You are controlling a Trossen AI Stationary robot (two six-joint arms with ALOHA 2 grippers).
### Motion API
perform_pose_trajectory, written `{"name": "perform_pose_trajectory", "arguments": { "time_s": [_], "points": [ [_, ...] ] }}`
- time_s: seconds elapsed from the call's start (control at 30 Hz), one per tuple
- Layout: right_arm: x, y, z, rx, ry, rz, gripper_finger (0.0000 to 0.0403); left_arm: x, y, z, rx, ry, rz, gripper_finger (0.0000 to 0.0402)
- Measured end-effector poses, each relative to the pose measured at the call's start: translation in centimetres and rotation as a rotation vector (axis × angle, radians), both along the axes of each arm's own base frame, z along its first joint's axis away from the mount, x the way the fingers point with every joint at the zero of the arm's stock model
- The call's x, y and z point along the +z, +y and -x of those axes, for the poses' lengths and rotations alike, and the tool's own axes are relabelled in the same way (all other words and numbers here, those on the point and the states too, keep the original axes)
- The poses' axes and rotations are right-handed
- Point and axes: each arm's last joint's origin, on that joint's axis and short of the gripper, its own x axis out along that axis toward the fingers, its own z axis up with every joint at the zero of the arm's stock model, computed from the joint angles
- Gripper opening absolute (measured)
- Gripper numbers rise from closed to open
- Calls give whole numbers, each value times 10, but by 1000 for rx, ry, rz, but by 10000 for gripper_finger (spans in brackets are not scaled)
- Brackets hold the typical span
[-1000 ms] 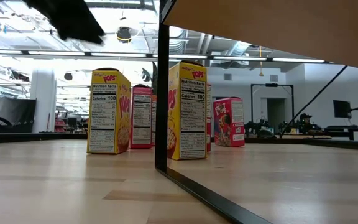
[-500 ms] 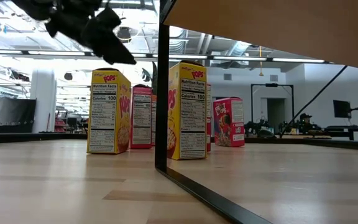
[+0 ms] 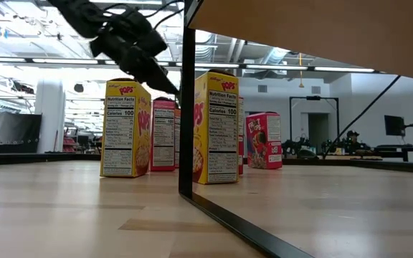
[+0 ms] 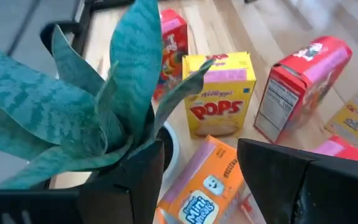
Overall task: Stack cereal on shelf
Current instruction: Put the orange cereal box on the shelf aligned with the other orange cereal boxes
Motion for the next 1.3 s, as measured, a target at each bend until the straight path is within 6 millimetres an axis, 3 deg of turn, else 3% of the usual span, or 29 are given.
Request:
{"name": "perform_pose_trajectory", "arguments": {
  "time_s": [0.2, 0.5, 0.8, 1.07, 1.3],
  "points": [
    [-1, 1, 1, 2, 18, -1, 291, -1, 6, -8, -55, 234, -32, 223],
    [-3, 2, 2, 6, 41, -2, 291, -4, -2, -18, -149, 304, -192, 288],
    [-3, 2, 2, 7, 42, -1, 291, -4, -1, -18, -200, 303, -270, 291],
    [-3, 2, 2, 6, 42, -2, 291, -31, 5, -30, -232, 359, -228, 291],
    [-3, 2, 2, 6, 43, -3, 291, -34, 6, -33, -215, 385, -230, 291]
  ]
}}
